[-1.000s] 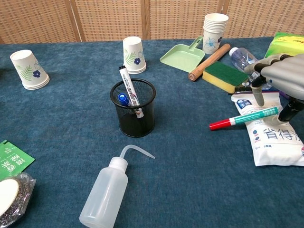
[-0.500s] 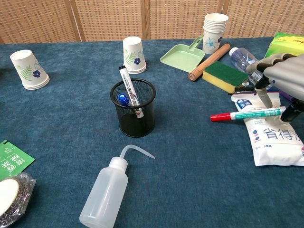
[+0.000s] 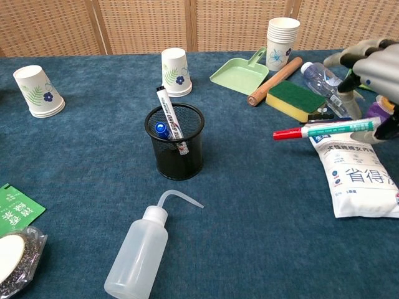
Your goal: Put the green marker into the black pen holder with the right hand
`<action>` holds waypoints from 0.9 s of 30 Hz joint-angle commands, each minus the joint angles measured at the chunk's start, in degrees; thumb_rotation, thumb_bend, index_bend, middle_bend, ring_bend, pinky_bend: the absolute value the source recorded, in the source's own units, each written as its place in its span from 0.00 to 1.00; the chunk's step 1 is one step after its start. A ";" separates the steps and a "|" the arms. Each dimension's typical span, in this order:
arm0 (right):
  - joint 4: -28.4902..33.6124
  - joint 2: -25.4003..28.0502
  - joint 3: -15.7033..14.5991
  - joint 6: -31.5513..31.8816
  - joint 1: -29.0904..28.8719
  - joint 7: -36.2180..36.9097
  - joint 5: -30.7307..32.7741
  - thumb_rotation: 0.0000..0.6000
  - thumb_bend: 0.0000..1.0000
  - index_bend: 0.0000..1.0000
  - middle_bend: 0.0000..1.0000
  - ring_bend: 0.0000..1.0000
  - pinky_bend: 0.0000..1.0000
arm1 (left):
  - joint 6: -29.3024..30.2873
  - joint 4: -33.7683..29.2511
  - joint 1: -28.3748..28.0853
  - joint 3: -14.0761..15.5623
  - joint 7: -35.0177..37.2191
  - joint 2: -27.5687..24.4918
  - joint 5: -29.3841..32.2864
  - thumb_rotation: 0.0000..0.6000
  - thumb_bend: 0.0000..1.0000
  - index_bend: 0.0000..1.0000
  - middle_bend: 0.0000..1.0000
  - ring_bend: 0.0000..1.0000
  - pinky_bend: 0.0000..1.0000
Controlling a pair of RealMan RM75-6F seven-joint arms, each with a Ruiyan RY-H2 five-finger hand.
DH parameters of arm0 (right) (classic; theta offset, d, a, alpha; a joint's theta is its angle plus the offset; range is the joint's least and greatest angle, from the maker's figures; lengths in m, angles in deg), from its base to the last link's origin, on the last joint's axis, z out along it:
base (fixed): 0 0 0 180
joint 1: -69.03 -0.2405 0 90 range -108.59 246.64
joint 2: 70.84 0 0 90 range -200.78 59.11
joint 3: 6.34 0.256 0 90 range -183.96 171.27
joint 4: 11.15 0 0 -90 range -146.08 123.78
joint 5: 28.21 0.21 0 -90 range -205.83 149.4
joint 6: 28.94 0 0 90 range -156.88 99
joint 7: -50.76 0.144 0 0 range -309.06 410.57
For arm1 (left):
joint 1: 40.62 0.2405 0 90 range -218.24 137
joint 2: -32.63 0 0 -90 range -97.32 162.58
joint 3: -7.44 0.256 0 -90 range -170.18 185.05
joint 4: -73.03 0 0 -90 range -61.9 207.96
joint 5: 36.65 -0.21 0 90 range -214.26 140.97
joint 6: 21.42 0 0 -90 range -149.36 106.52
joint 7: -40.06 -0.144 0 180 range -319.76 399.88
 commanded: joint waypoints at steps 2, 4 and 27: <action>4.93 2.79 0.85 1.30 -0.75 -3.64 -2.44 1.00 0.41 0.65 0.05 0.00 0.00 | 0.01 -0.03 0.03 0.05 -0.03 -0.01 -0.14 1.00 0.28 0.14 0.00 0.00 0.00; 7.60 3.88 1.39 1.47 -1.39 -5.87 -3.23 1.00 0.41 0.65 0.05 0.00 0.00 | 0.06 0.01 0.08 0.10 0.06 -0.02 -0.26 1.00 0.28 0.14 0.00 0.00 0.00; 16.97 -6.74 7.72 -3.65 -15.87 -31.69 2.97 1.00 0.41 0.66 0.06 0.00 0.00 | 0.31 0.51 0.18 -0.28 1.80 -0.51 0.62 1.00 0.28 0.14 0.00 0.00 0.00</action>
